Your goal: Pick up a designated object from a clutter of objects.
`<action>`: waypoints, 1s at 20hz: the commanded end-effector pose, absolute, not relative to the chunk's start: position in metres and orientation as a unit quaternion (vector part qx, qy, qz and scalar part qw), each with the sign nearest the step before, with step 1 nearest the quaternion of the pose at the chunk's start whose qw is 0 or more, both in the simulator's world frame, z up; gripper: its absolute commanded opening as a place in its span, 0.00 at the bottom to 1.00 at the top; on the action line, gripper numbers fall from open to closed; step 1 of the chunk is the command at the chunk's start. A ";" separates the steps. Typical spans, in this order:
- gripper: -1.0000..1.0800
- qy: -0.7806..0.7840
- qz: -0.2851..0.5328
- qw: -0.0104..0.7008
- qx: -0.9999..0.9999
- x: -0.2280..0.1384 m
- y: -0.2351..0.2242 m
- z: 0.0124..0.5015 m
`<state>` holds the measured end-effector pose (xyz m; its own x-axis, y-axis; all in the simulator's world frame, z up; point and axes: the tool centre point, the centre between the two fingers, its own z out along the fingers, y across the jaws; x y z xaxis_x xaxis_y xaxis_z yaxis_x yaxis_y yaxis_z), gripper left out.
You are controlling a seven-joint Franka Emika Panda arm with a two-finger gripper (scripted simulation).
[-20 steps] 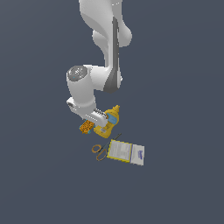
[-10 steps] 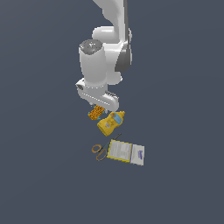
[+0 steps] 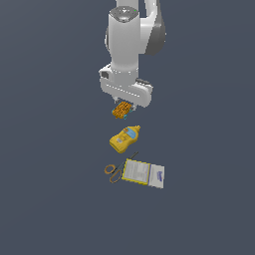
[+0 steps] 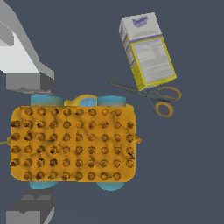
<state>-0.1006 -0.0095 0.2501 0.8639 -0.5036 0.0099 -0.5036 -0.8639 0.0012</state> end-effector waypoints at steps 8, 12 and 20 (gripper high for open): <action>0.00 -0.261 0.003 0.002 0.965 -0.136 0.045 0.323; 0.00 -0.261 0.002 0.002 0.965 -0.148 0.064 0.348; 0.00 -0.260 0.000 0.000 0.966 -0.160 0.088 0.380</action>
<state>-0.1585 0.0846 0.3750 0.8648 -0.5022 0.0016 -0.5022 -0.8648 0.0011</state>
